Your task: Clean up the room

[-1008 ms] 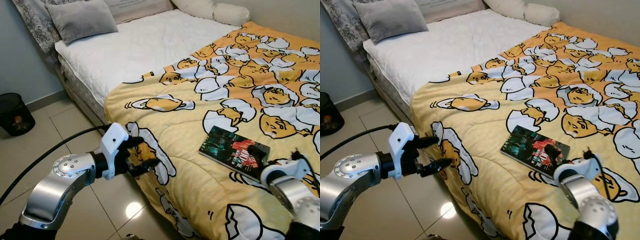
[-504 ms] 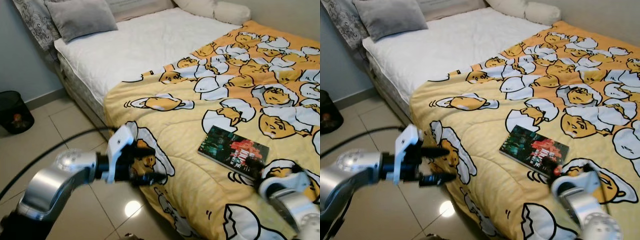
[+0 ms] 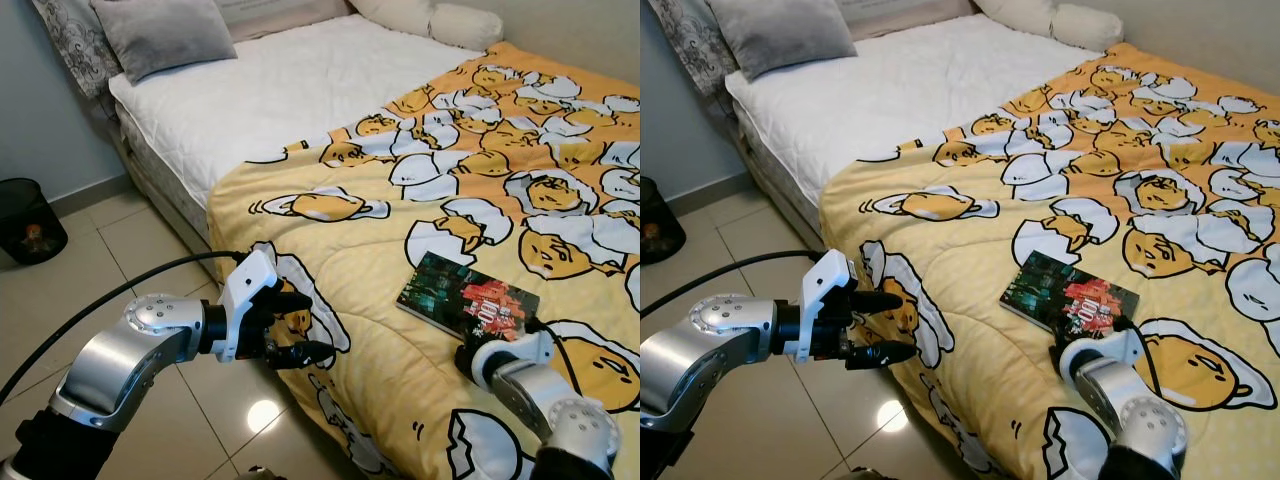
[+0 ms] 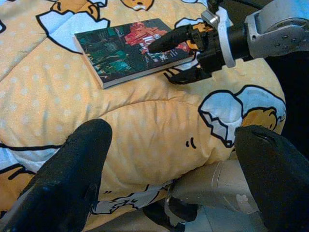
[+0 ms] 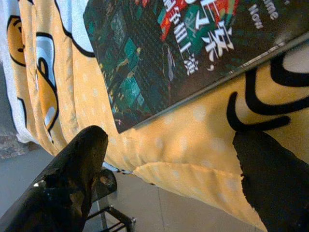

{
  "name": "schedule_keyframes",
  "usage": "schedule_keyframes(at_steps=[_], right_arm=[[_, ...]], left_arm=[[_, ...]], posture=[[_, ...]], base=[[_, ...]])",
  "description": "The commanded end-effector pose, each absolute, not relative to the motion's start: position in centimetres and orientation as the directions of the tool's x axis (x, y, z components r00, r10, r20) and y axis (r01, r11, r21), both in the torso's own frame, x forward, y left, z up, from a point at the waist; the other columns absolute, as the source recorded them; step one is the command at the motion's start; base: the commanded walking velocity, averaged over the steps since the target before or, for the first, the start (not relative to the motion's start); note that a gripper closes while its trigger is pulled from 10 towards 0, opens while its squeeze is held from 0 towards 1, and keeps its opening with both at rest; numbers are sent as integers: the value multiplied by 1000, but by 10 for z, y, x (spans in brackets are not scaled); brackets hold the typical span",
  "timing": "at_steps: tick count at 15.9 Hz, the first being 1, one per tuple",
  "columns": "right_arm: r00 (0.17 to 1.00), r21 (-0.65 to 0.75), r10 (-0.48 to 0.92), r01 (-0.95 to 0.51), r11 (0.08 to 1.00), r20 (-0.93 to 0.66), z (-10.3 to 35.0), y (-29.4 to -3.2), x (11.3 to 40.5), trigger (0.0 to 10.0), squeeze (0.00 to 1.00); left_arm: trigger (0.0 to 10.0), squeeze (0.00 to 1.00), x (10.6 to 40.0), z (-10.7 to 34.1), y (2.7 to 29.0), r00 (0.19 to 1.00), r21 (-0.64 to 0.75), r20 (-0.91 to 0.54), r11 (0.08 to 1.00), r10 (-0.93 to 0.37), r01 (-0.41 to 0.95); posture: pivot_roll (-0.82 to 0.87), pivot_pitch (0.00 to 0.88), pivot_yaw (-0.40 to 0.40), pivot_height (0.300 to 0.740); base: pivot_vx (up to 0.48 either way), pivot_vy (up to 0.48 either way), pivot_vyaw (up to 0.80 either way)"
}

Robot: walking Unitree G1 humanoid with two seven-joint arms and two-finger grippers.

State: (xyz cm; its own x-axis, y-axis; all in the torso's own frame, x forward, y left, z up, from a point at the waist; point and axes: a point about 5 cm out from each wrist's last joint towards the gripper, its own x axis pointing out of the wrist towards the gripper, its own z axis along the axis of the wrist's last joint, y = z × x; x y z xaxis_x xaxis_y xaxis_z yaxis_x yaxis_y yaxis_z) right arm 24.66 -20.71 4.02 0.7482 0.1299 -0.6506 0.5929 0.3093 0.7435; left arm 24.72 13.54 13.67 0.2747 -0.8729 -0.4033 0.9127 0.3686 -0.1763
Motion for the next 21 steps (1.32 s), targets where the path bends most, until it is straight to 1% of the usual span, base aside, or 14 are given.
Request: schedule_keyframes(at_steps=[1,3,7,9,11,12,13,16,17,18,21], right_arm=[[760,753,122,582,307,-638,43,-211,251,10000,1000],[761,754,125,580,310,-637,41,-212,258,10000,1000],[782,775,116,566,280,-613,39,-213,268,10000,1000],[776,770,117,573,281,-620,34,-210,270,10000,1000],[767,751,71,599,278,-637,21,-210,272,10000,1000],[791,775,40,587,233,-610,21,-213,275,10000,1000],[804,789,16,579,207,-594,20,-215,276,10000,1000],[809,791,-36,583,185,-587,14,-221,276,10000,1000],[831,819,-74,557,138,-552,15,-224,279,10000,1000],[846,837,-82,534,123,-527,17,-224,283,10000,1000],[870,861,-97,493,129,-484,23,-223,290,10000,1000]], left_arm=[[10000,612,248,137,134,280,-157,-408,369,-869,916],[10000,616,249,137,133,280,-155,-408,368,-869,917],[10000,616,251,137,132,280,-150,-406,366,-870,918],[10000,616,252,137,132,283,-147,-406,367,-869,918],[10000,620,254,137,131,279,-146,-404,363,-871,920],[10000,616,254,137,130,277,-147,-404,361,-872,921],[10000,620,254,136,130,275,-148,-405,359,-872,921],[10000,620,255,136,129,275,-147,-405,358,-872,922],[10000,616,256,136,129,275,-145,-403,357,-873,923],[10000,616,256,137,129,275,-144,-402,357,-873,923],[10000,620,256,137,131,275,-136,-406,355,-871,925]], posture=[[-111,0,-22,740],[-111,0,-19,740],[-112,0,-18,740],[-113,0,-15,740],[-115,0,-5,740],[-114,0,-3,740],[-114,0,-1,740],[-110,0,1,740],[-107,0,2,740],[-106,0,4,740],[-98,0,3,740]], base=[[0,0,0],[0,0,0],[0,0,0],[0,0,0],[0,0,0],[0,0,0],[0,0,0],[0,0,0],[0,0,0],[0,0,0],[0,0,0]])
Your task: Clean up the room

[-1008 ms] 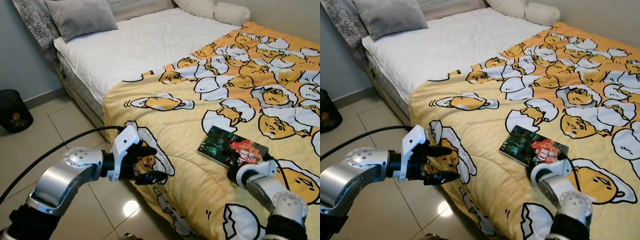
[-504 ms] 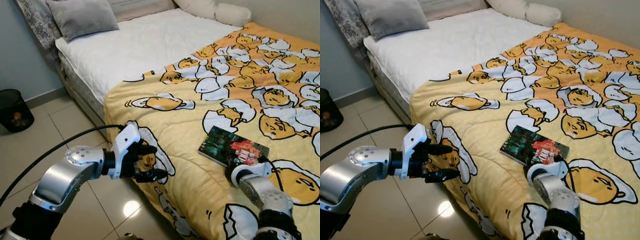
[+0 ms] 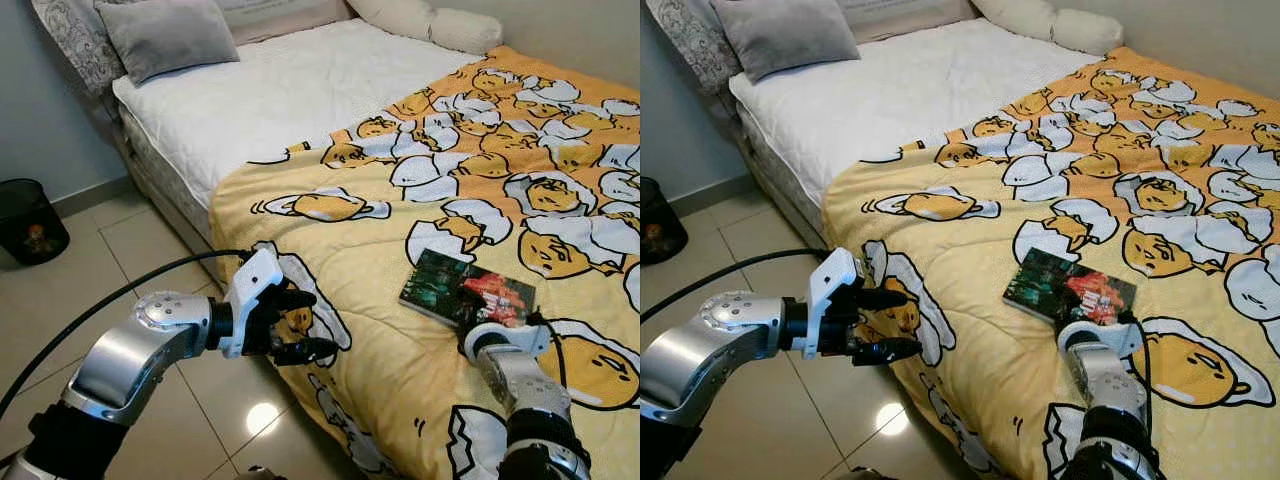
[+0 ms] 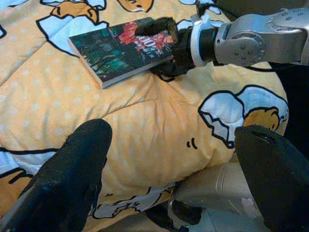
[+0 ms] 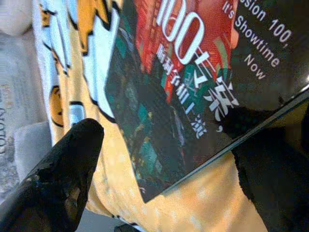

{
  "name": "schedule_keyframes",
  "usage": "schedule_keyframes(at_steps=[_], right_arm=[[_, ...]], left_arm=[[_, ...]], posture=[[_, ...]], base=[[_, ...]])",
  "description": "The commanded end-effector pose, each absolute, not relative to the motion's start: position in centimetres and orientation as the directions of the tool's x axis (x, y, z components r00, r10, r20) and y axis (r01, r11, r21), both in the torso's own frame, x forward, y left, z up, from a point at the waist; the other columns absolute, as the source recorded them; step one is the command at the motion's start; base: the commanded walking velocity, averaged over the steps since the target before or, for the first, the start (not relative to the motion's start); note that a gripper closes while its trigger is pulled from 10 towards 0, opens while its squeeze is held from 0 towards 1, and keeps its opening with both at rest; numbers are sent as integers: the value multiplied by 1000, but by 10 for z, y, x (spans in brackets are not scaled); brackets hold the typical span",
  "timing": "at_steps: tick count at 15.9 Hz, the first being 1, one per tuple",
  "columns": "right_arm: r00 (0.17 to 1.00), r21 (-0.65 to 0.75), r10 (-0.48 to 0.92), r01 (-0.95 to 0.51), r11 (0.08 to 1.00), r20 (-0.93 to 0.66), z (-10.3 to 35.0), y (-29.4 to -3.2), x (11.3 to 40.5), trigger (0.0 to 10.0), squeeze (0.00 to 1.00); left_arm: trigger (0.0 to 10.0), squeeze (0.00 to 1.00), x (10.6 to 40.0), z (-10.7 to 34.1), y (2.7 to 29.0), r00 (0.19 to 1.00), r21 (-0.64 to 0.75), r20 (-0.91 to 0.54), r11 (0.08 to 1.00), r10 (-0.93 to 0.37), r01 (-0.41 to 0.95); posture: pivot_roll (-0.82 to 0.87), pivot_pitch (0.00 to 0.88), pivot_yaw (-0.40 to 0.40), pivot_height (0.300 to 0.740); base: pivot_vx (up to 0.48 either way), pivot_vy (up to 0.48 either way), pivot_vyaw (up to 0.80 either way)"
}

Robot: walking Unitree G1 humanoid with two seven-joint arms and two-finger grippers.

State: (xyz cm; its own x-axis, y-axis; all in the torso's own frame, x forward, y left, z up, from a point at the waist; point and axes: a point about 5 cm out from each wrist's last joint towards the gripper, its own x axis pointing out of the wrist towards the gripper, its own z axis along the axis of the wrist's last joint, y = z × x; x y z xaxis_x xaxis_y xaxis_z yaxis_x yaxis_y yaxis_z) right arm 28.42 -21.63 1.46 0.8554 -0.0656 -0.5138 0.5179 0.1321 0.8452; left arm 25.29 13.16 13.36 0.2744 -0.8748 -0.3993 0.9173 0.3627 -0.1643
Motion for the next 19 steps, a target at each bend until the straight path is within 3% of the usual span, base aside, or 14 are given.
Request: schedule_keyframes(at_steps=[1,2,3,4,5,6,7,15,19], right_arm=[[887,875,-93,462,144,-453,28,-222,295,10000,937],[891,878,-90,455,147,-446,29,-222,296,10000,918],[899,885,-88,437,157,-429,32,-222,298,10000,765],[906,892,-86,422,161,-414,35,-222,299,10000,682],[915,899,-82,404,167,-395,38,-222,301,10000,345],[918,902,-81,397,171,-389,39,-222,302,10000,204],[928,910,-71,373,179,-366,43,-222,305,10000,0],[898,875,-76,439,205,-433,30,-210,311,10000,0],[857,839,-104,515,174,-504,14,-201,308,10000,0]], left_arm=[[10000,620,256,138,132,276,-133,-406,355,-871,925],[10000,620,255,139,132,276,-132,-406,355,-871,925],[10000,620,254,138,133,273,-134,-408,353,-871,926],[10000,616,253,137,133,269,-135,-410,349,-872,927],[10000,616,253,137,132,265,-136,-412,346,-872,928],[10000,612,253,137,132,264,-135,-412,345,-872,929],[10000,612,253,138,132,262,-134,-412,343,-873,930],[10000,608,257,138,132,298,-102,-411,369,-861,924],[10000,604,256,140,133,343,-91,-408,411,-846,907]], posture=[[-98,0,6,740],[-98,0,6,740],[-100,0,7,740],[-100,0,7,740],[-101,0,10,740],[-101,0,10,740],[-102,0,12,740],[-57,0,11,740],[5,80,35,740]], base=[[0,0,0],[0,0,0],[0,0,0],[0,0,0],[0,0,0],[0,0,0],[0,0,0],[0,0,0],[0,0,0]])
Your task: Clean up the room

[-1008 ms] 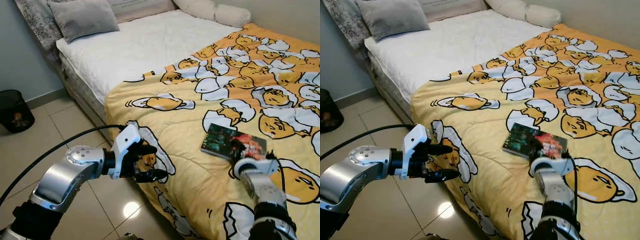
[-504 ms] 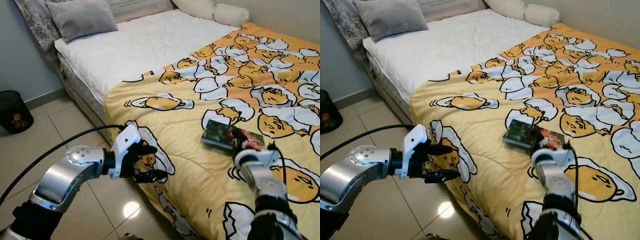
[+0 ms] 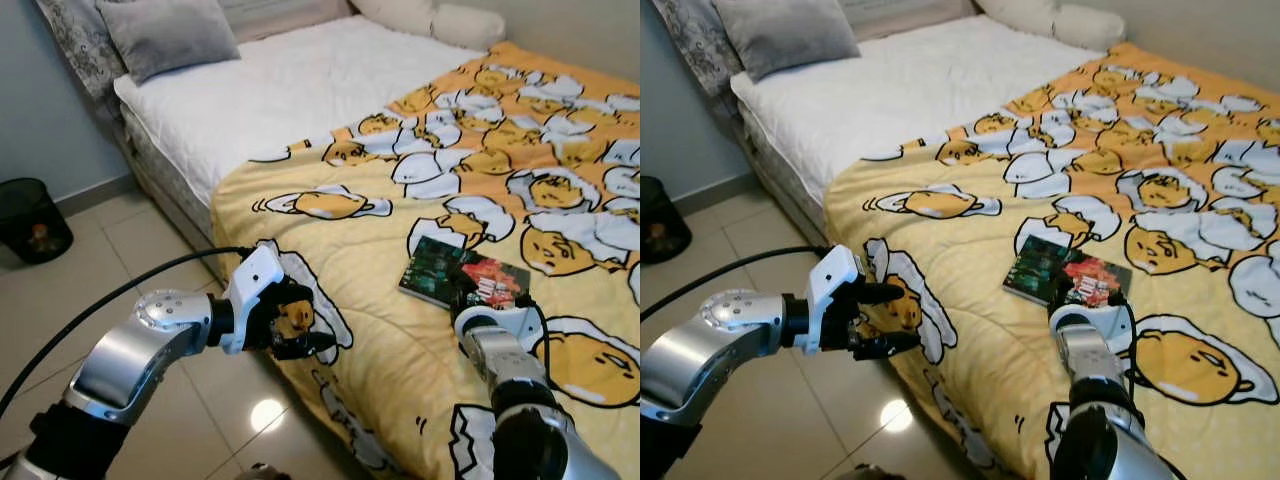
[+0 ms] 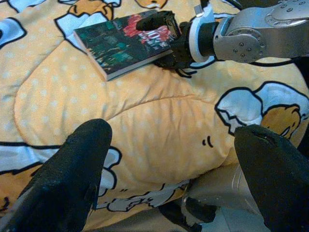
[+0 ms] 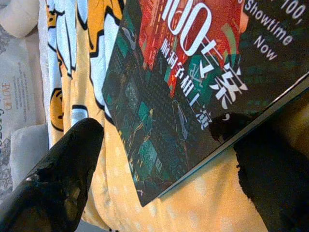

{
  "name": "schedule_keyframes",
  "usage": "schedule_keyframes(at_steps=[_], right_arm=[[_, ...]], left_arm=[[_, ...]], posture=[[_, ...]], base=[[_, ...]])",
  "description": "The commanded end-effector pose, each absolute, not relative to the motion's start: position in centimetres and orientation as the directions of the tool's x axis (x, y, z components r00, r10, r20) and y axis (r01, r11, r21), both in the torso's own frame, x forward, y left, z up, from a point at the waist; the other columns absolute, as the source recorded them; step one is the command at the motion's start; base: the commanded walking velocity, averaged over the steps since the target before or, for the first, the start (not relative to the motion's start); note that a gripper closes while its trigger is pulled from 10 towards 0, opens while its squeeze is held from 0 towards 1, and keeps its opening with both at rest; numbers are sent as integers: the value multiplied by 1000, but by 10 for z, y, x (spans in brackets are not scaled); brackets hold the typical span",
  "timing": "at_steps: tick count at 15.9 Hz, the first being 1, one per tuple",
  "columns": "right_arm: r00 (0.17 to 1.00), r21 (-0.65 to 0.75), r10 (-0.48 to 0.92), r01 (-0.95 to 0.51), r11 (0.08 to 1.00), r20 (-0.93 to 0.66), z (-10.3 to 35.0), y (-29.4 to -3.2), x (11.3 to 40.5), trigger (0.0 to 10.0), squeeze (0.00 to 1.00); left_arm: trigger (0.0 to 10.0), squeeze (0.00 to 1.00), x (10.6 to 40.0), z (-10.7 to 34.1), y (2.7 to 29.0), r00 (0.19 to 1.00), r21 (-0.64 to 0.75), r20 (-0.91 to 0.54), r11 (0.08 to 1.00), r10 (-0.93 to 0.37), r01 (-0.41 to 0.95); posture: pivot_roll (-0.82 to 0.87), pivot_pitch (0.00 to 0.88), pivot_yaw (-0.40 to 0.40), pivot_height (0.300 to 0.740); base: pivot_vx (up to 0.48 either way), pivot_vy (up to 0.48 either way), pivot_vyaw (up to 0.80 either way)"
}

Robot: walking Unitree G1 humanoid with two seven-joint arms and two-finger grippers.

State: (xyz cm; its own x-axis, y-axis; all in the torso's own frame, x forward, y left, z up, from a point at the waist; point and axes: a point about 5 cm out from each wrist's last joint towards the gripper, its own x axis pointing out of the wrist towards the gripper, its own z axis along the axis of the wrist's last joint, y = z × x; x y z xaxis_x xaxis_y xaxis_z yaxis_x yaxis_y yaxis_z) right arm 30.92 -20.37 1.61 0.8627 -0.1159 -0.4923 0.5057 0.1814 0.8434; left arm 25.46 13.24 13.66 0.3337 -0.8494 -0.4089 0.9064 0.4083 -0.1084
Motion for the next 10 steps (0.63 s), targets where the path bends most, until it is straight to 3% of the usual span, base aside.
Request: schedule_keyframes(at_steps=[1,4,5,6,10], right_arm=[[855,839,-106,518,168,-507,12,-197,309,10000,0],[878,873,-135,474,115,-459,18,-193,316,10000,0],[900,902,-156,423,87,-407,26,-195,322,3569,0],[912,917,-168,391,76,-375,31,-197,325,0,0],[929,942,-195,331,59,-314,40,-203,331,0,0]], left_arm=[[10000,608,253,142,136,352,-94,-402,421,-845,902],[10000,604,247,139,137,354,-97,-404,424,-844,900],[10000,608,250,142,135,368,-92,-390,433,-844,897],[10000,608,251,144,133,376,-88,-377,437,-847,895],[10000,604,250,142,126,372,-93,-361,430,-855,898]], posture=[[21,108,52,740],[23,106,53,740],[20,94,50,740],[13,80,45,740],[3,45,53,740]], base=[[0,0,0],[0,0,0],[0,0,0],[0,0,0],[0,0,0]])
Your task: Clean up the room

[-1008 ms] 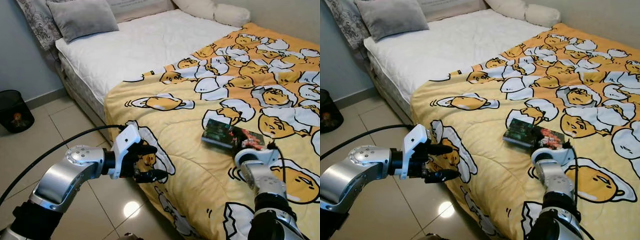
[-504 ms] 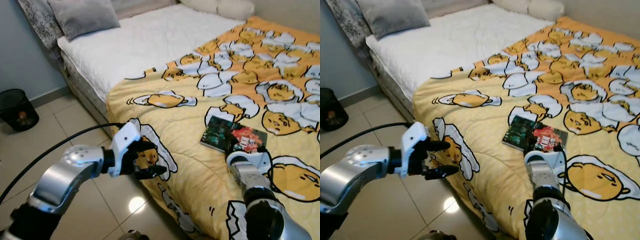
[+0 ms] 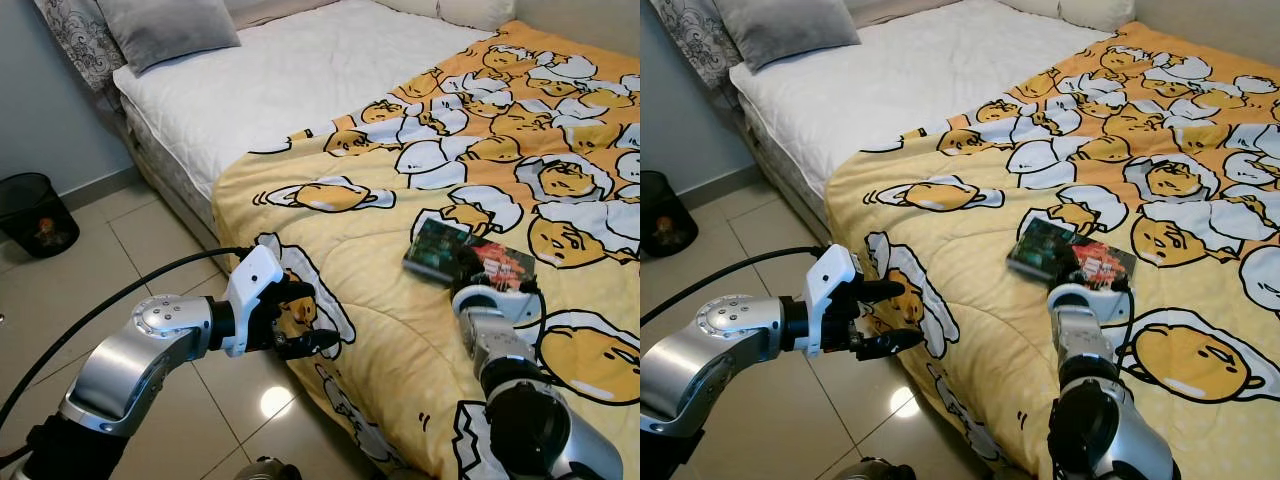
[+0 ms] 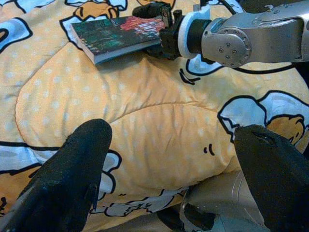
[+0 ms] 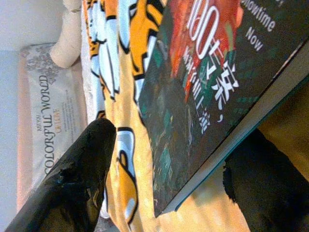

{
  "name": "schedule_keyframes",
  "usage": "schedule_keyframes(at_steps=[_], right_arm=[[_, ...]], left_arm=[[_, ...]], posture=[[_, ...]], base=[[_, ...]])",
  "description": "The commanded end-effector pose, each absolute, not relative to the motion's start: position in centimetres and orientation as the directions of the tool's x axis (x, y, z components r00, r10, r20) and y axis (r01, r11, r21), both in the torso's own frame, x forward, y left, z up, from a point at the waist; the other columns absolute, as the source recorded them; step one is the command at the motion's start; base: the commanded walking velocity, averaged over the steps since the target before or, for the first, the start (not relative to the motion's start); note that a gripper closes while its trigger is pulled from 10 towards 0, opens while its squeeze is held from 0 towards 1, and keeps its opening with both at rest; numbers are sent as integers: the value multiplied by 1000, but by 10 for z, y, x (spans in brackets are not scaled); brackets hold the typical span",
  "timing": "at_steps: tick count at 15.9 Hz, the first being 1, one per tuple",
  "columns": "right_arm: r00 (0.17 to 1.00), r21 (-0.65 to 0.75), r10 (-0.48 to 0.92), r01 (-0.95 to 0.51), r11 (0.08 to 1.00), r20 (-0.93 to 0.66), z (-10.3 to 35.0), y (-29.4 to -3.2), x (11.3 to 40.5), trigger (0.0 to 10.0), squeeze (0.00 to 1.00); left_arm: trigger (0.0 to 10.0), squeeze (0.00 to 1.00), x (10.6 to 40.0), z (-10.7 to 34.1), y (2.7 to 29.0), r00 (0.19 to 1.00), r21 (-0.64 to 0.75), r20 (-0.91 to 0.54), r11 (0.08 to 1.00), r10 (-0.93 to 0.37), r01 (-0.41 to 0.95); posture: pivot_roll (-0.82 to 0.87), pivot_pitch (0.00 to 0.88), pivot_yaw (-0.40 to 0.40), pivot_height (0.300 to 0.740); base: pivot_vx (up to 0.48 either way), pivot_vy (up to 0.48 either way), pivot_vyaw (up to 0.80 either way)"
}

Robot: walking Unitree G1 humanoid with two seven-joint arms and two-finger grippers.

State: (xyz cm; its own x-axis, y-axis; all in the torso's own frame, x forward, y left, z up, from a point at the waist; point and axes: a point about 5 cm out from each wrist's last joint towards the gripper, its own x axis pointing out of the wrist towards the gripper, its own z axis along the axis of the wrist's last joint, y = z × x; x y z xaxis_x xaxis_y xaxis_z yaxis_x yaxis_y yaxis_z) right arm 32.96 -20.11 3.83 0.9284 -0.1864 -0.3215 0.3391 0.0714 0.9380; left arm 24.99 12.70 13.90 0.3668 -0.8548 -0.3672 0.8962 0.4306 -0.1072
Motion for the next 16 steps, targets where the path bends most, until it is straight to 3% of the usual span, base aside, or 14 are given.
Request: schedule_keyframes(at_steps=[1,16], right_arm=[[927,940,-198,336,56,-319,39,-203,331,0,0],[911,925,-207,376,60,-357,33,-200,328,0,0]], left_arm=[[10000,604,249,141,125,369,-95,-361,428,-856,899],[10000,608,248,138,127,373,-98,-374,436,-849,895]], posture=[[6,43,54,740],[15,24,58,740]], base=[[0,0,0],[0,0,0]])
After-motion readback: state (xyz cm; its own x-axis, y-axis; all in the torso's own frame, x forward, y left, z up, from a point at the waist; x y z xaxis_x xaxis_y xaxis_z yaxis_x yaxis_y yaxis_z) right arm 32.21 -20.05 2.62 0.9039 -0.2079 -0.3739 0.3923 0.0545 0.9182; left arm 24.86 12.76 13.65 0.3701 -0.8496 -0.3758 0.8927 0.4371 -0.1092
